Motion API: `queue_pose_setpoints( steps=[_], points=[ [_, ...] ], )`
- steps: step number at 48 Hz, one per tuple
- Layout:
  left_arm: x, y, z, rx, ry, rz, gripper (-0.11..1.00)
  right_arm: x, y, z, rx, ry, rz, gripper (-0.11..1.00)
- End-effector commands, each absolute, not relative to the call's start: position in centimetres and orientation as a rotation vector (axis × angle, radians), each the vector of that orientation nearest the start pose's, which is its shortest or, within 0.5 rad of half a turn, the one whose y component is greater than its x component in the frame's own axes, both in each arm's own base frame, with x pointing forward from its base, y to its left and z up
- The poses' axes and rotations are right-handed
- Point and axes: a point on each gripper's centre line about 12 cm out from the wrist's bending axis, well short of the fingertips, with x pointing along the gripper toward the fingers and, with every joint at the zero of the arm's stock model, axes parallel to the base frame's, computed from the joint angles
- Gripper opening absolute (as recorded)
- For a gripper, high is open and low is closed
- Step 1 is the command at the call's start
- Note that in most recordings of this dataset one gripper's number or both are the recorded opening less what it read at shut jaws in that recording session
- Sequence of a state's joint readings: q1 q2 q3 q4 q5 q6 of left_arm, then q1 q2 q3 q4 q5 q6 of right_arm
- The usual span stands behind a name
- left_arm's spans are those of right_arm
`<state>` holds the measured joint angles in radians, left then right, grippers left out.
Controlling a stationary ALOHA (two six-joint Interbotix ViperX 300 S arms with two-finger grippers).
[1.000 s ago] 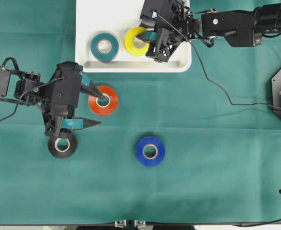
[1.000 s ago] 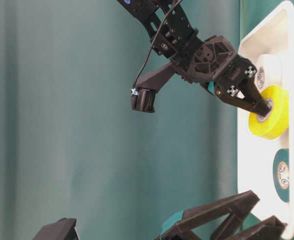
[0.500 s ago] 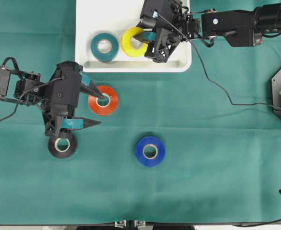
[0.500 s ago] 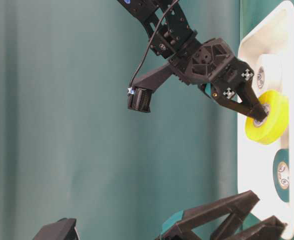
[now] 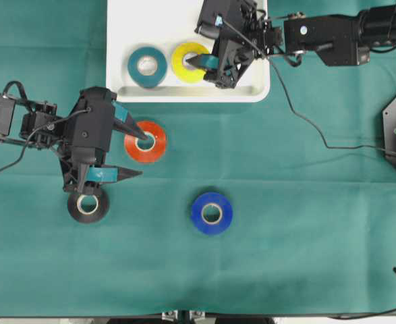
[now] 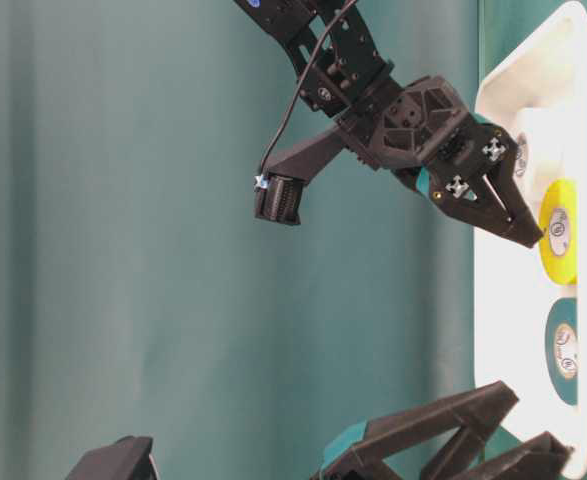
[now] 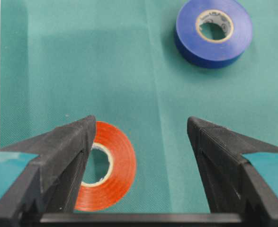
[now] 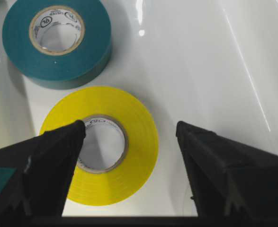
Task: Put the tape alternately from left to right into the white case.
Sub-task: 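Release the yellow roll in the tray and withdraw the right gripper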
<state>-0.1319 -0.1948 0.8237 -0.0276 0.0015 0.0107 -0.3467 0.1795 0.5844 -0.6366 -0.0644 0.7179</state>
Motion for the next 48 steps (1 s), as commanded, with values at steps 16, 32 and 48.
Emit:
queue_pose_setpoints(
  steps=[16,32,48],
  points=[
    [33.9,-4.6,19.7,0.022,0.597,-0.125,0.93,39.7,-13.2,14.4,0.202,0.648,-0.308,0.83],
    [33.9,-4.6,19.7,0.023,0.600,-0.125,0.93,38.7,-9.2,17.6,0.165,0.584,-0.219,0.82],
    [33.9,-4.6,19.7,0.024,0.600,-0.126,0.93,37.0,-3.9,19.0,0.132,0.551,-0.083,0.82]
  ],
)
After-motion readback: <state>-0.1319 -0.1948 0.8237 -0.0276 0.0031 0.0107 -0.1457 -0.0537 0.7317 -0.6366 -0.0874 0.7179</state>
